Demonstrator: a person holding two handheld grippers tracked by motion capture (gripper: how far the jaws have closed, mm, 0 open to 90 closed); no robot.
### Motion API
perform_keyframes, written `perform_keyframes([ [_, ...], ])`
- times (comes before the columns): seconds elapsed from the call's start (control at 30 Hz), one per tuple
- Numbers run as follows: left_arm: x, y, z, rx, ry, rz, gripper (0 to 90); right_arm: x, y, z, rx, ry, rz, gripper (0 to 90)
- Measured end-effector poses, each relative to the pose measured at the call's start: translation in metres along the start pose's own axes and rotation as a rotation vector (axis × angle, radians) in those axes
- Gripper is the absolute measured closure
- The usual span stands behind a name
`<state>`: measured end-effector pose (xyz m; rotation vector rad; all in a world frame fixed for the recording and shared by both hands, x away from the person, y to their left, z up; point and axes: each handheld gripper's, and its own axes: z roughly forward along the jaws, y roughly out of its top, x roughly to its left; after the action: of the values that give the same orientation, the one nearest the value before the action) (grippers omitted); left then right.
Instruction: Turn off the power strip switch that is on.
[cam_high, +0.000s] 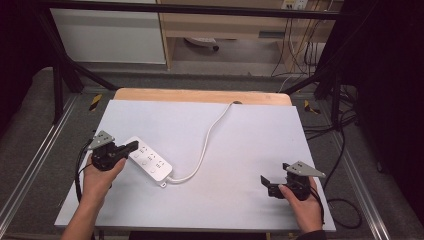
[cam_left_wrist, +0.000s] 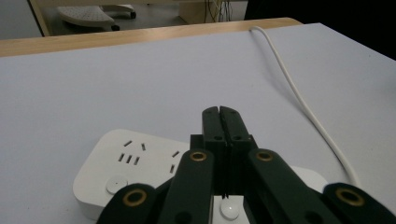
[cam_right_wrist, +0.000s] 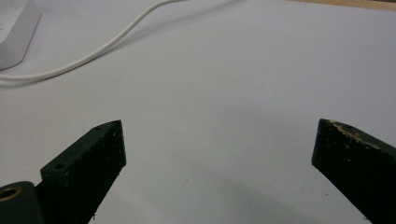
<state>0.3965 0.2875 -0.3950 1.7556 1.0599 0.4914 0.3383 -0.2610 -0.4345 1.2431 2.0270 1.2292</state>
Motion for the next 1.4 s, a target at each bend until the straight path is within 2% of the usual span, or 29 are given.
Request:
perform_keyframes([
  [0.17,-0.001,-0.004,0.001,0.026,-0.006,-0.010,90.0,0.000,0.000,0.000,-0.001,-0.002,0.002,3.4],
  [0.57,-0.002,-0.014,0.002,0.066,-0.002,-0.002,90.0,0.000,0.000,0.001,0.015,-0.005,-0.005,3.8],
  [1.03,0.003,-0.019,0.005,0.074,-0.020,-0.028,90.0,0.001,-0.001,0.003,0.032,-0.009,-0.011,4.8],
  [1.4,-0.004,-0.022,0.015,0.116,-0.021,0.014,90.0,0.002,-0.001,0.003,0.033,-0.008,-0.011,5.0],
])
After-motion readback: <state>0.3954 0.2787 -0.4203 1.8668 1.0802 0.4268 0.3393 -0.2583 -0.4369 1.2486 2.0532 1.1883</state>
